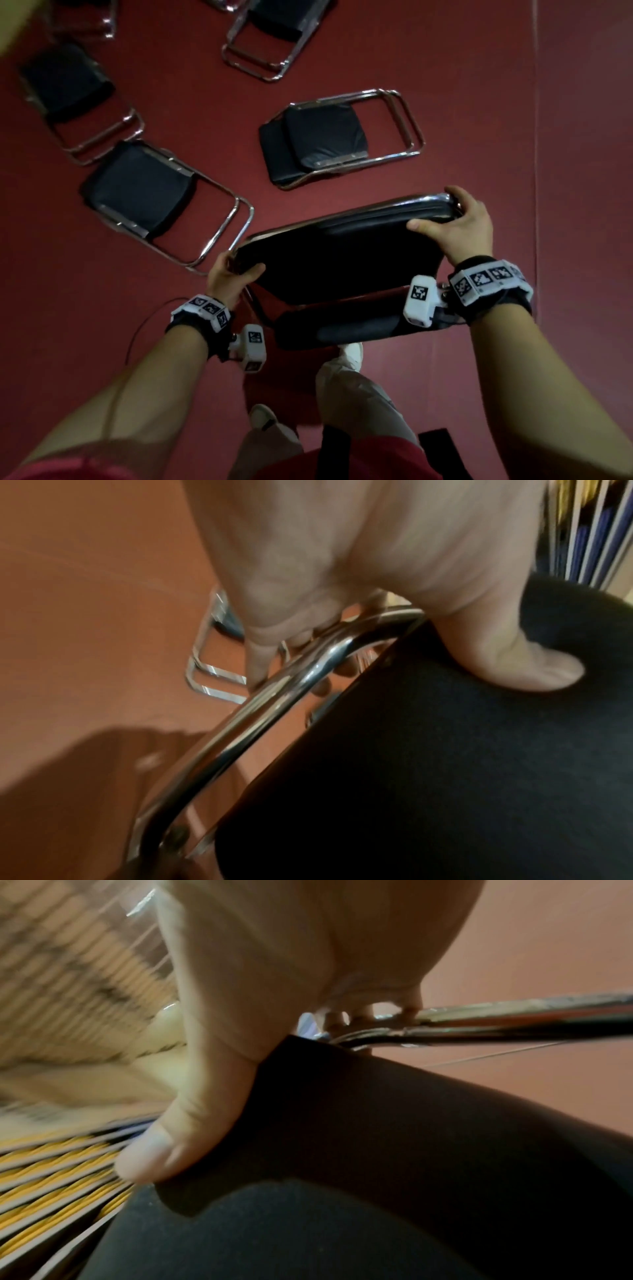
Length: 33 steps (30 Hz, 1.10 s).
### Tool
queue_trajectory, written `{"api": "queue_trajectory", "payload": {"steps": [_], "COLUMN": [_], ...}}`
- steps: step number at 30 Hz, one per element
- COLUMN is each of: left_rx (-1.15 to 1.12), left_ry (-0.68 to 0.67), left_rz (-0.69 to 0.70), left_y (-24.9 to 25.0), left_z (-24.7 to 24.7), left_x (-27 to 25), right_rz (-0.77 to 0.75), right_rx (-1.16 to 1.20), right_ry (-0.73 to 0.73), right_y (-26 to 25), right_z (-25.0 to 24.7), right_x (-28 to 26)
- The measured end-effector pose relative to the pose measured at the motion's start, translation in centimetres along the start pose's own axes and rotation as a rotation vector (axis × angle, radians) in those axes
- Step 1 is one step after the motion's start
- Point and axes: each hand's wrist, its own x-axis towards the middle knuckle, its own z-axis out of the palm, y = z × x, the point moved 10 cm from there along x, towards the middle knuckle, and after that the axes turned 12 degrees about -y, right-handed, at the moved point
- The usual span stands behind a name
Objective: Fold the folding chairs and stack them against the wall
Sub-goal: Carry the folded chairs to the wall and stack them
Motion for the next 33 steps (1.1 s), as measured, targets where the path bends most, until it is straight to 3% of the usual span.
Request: {"api": "queue_trajectory", "payload": {"steps": [9,17,22,27,33], "left_rx": [-0.175,-0.311,-0.392,-0.476,-0.584], "left_ry": [0.356,0.704,0.908,1.132,1.316], "left_rz": [0.048,0.218,0.289,0.289,0.239], "left_y": [-3.3,-4.9,-6.7,-10.6,-15.0], "left_z": [-25.5,-51.6,-63.1,-71.1,-80.3], "left_x": [-11.9,-27.4,-36.3,-43.2,-45.1], "right_rz": [-0.26,-0.503,-0.625,-0.721,-0.738], "right_rx": [0.086,0.108,0.141,0.147,0.112], "right_ry": [-0.229,-0.463,-0.596,-0.762,-0.942], "right_y": [-17.7,-37.5,-48.5,-57.6,-65.9], "right_z": [18.9,40.4,52.0,63.5,78.8], "right_x": [-5.8,-17.6,-23.9,-29.2,-33.1]}}
